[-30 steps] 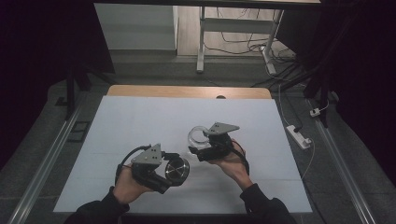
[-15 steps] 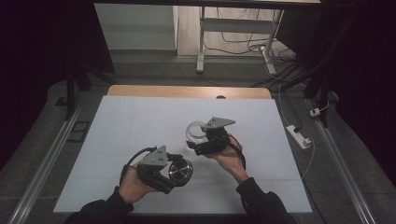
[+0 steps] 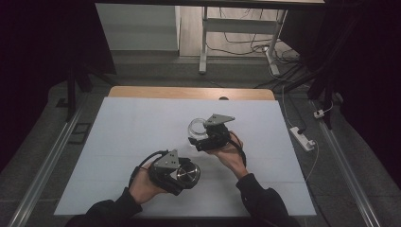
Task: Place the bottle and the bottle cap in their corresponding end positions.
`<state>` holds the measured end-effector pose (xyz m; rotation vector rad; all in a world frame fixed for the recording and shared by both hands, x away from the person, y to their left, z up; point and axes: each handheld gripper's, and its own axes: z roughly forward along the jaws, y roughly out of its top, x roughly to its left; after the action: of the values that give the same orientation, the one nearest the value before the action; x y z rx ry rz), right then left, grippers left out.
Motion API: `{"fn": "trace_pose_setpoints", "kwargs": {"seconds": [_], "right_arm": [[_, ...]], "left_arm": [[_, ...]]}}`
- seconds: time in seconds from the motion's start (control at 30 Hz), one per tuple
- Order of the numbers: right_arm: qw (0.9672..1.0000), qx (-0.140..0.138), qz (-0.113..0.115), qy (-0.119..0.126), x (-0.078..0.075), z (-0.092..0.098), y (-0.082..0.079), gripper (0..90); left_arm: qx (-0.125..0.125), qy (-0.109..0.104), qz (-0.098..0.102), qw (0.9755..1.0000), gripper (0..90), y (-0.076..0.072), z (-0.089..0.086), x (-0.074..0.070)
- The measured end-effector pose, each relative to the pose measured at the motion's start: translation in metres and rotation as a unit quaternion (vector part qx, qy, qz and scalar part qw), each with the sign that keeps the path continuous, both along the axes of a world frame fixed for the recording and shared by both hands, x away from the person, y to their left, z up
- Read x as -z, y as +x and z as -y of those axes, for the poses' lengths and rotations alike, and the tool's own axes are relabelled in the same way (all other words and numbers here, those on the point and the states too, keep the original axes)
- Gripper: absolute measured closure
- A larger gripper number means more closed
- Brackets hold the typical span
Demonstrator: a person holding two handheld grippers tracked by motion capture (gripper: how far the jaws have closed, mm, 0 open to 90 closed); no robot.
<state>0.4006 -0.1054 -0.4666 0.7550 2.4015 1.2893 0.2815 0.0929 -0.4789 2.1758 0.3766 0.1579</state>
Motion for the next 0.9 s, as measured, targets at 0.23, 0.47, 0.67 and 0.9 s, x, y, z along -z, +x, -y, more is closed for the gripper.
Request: {"fn": "trace_pose_setpoints", "kwargs": {"seconds": [0.23,0.47,0.67,0.9], "right_arm": [[0.9999,0.013,-0.001,-0.008,0.006,-0.005,0.011,15.3],[0.9996,0.020,-0.006,-0.017,0.015,-0.013,0.023,15.2],[0.9992,0.031,-0.010,-0.021,0.023,-0.016,0.033,15.3],[0.9989,0.038,-0.014,-0.026,0.030,-0.021,0.040,15.3]], "left_arm": [[-0.001,0.014,0.002,0.9999,19.4,0.008,0.008,0.011],[-0.007,0.032,0.008,0.9994,19.3,0.014,0.015,0.023],[-0.010,0.049,0.004,0.9987,19.3,0.020,0.021,0.034],[-0.014,0.076,0.004,0.9970,19.3,0.026,0.028,0.046]]}}
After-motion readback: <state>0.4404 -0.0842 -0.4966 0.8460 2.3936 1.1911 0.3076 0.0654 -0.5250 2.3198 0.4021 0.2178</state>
